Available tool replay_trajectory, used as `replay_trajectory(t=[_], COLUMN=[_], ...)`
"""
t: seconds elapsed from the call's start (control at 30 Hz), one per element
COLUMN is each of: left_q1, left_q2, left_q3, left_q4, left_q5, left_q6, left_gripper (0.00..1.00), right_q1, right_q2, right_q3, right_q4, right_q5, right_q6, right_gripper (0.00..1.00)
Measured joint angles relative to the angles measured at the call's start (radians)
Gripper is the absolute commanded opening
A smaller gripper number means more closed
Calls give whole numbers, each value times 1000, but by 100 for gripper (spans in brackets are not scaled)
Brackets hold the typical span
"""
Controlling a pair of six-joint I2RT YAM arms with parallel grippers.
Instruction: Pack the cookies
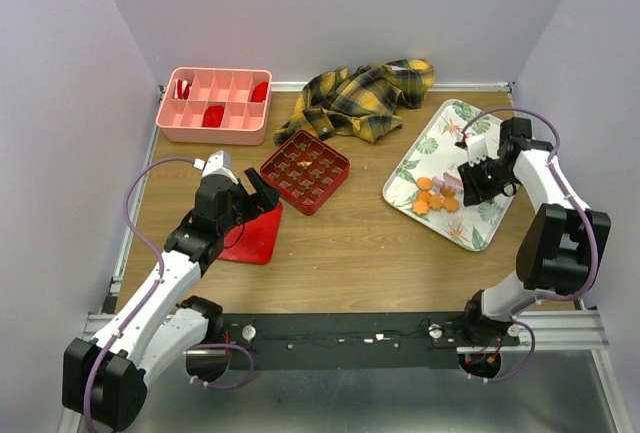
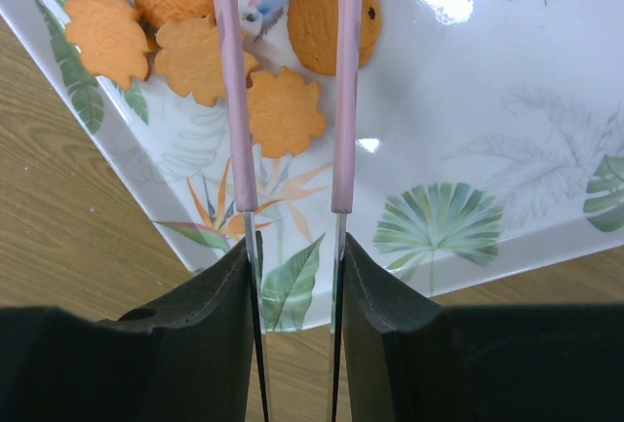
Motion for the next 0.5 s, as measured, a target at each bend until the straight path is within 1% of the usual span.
replay_trajectory(t=[0.3, 0.5], left_q1=[0, 0], left_q2=[-10, -10], left_q3=[0, 0], left_q4=[0, 0], left_q5=[0, 0], left_q6=[-3, -3], left_gripper=[99, 99], right_q1=[14, 47], right_q2=[38, 62], right_q3=[3, 3], right_q4=[0, 0], right_q5=[0, 2], right_q6=[-31, -45], right_gripper=[46, 47])
